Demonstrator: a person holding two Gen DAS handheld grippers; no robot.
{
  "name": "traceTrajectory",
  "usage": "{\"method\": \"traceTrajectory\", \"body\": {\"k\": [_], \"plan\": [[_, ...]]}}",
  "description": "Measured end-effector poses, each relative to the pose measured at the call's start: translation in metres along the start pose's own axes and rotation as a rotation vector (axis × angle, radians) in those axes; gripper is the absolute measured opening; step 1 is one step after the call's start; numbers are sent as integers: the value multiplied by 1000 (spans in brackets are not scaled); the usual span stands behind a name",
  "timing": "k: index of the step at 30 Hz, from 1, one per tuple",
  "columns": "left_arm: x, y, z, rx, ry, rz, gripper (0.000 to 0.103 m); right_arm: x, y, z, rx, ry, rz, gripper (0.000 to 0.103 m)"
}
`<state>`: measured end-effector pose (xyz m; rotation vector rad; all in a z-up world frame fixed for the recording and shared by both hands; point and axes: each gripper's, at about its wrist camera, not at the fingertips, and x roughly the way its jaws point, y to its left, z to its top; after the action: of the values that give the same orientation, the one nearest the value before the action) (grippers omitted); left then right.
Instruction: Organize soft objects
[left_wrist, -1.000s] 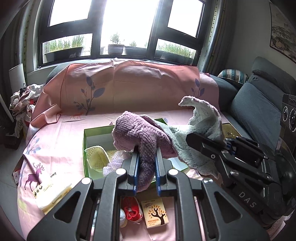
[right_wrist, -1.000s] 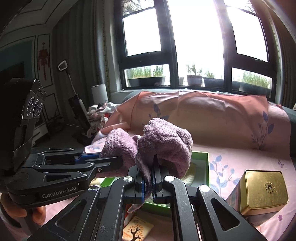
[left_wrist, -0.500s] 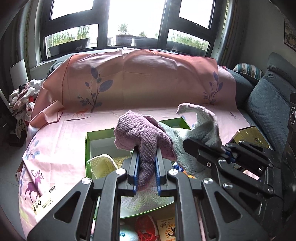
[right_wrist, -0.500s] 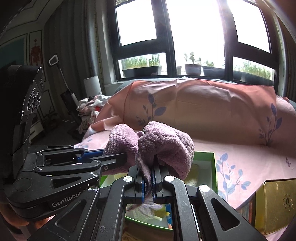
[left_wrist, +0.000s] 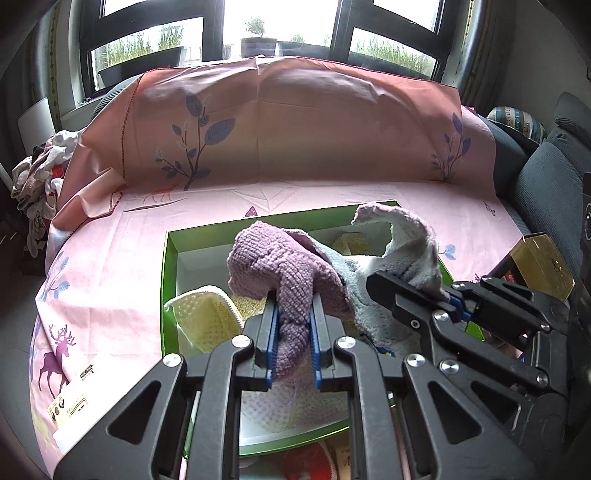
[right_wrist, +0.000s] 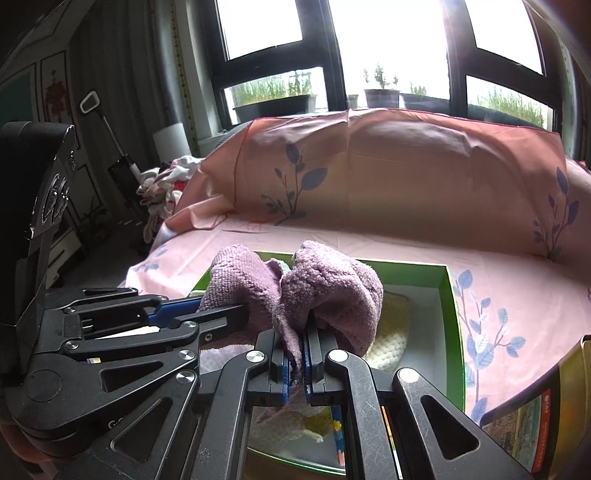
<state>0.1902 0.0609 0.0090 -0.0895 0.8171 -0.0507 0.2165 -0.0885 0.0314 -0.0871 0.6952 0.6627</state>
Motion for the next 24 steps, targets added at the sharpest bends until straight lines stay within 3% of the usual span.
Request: {"method": "traceTrajectory", "body": {"k": [24], "plan": [[36, 13, -7, -52, 131, 27, 19, 33, -13, -11, 26, 134, -56, 7]]}}
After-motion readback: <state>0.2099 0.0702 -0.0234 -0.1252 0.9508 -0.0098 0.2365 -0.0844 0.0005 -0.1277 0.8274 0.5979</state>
